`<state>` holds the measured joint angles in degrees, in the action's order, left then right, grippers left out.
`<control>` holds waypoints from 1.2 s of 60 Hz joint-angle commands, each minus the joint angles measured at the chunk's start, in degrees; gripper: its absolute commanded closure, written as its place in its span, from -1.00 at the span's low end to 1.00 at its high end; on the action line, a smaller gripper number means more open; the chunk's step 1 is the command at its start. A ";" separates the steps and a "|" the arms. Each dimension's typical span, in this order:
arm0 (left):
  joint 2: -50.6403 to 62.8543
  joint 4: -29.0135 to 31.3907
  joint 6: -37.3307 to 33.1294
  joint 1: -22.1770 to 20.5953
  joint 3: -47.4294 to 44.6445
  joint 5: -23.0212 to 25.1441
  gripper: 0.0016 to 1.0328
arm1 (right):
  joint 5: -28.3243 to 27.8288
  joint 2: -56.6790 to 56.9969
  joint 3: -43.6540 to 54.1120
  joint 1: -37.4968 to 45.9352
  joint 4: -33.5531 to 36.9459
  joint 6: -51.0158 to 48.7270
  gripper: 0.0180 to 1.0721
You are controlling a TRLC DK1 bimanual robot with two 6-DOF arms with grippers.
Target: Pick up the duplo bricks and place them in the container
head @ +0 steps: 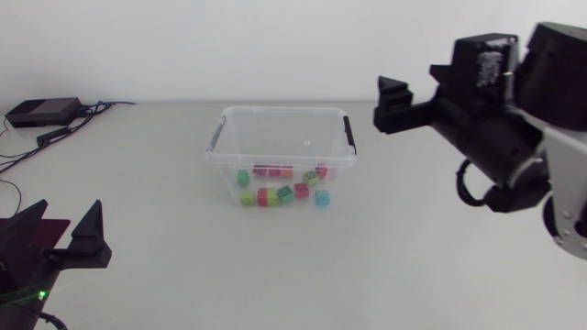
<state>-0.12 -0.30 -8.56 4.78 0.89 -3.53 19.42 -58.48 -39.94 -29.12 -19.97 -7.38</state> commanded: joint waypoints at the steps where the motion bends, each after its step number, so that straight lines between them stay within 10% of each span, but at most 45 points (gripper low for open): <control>1: -0.58 0.03 1.44 0.59 -0.89 0.01 -0.91 | 0.27 5.92 4.52 3.72 -0.34 -2.73 -0.91; 72: 0.12 0.29 8.52 -4.74 -0.89 3.51 -0.91 | -19.33 58.32 39.84 29.06 19.85 7.30 -0.79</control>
<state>-0.12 0.12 -1.89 0.58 0.89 -0.45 0.95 -1.85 -2.28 -0.93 -1.26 -2.42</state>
